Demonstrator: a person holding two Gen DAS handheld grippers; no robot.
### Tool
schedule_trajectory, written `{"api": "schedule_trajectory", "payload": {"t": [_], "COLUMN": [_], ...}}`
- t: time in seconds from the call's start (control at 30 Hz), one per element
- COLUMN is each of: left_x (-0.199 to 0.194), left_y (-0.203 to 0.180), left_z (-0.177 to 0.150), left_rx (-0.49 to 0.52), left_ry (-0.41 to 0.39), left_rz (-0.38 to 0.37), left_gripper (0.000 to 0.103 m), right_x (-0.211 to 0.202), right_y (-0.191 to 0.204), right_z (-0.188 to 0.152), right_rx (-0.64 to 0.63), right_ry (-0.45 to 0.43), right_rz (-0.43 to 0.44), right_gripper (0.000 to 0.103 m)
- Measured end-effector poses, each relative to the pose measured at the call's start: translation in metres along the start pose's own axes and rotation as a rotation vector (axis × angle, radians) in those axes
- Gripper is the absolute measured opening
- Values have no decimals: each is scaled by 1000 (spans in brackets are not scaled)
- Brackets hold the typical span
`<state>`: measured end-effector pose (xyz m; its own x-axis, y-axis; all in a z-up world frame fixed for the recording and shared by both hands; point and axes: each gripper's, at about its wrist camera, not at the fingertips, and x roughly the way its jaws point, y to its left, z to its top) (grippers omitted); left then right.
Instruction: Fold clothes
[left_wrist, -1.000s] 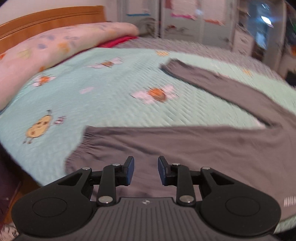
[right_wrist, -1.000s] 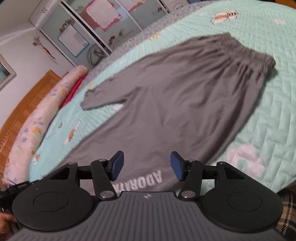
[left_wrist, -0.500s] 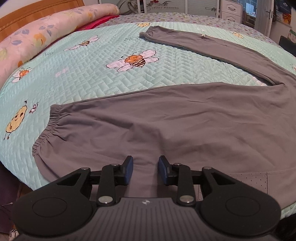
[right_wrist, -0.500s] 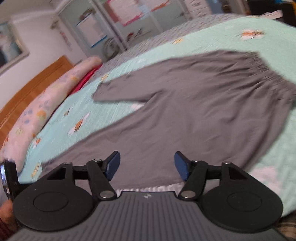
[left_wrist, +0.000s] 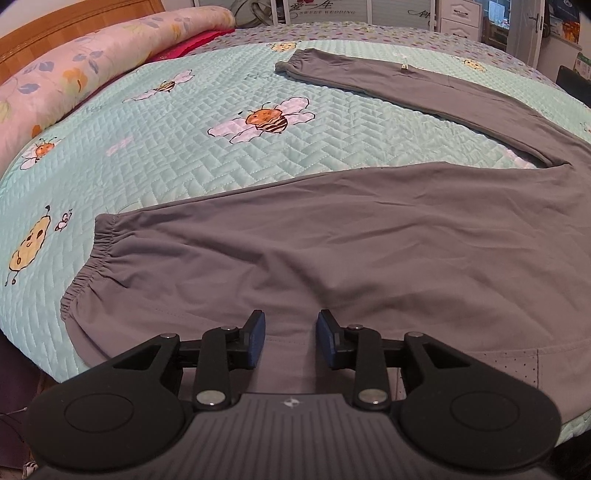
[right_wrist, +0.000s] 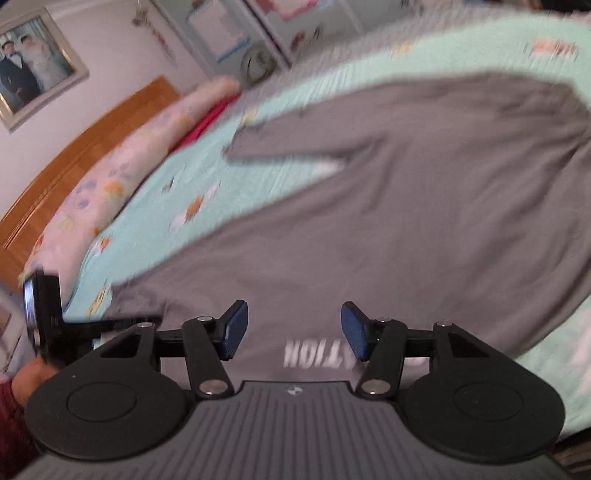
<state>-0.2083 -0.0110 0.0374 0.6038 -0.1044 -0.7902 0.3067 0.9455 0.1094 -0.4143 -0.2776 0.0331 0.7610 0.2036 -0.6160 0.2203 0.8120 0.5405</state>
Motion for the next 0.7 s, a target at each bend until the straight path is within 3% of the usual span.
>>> {"api": "schedule_trajectory", "payload": {"t": [0.13,0.23,0.37,0.47,0.57,0.7], "left_x": [1,2,3,3,2,3], "left_y": [0,-2,-7,-7,-7,-11], "left_z": [1,3,2,4,4,4], "left_rx": [12,20,30,31,30,44], "left_ry": [2,4,3,10,15,15], "left_rz": [-2,8,29,34,38,55], "left_gripper": [35,35,36,36,36,36], "right_x": [3,-14,-17,-1,-10,-25], "right_y": [5,12,3,-18,-21,-21], "right_z": [-7,10,29,18,9,20], "right_rx": [0,-27,-64,-25,9,21], "right_ry": [58,-28,-90,11,-6,-67], "right_rz": [-11,0,-108,-153,-119,-110], "right_gripper": [56,56,58,60,61,61]}}
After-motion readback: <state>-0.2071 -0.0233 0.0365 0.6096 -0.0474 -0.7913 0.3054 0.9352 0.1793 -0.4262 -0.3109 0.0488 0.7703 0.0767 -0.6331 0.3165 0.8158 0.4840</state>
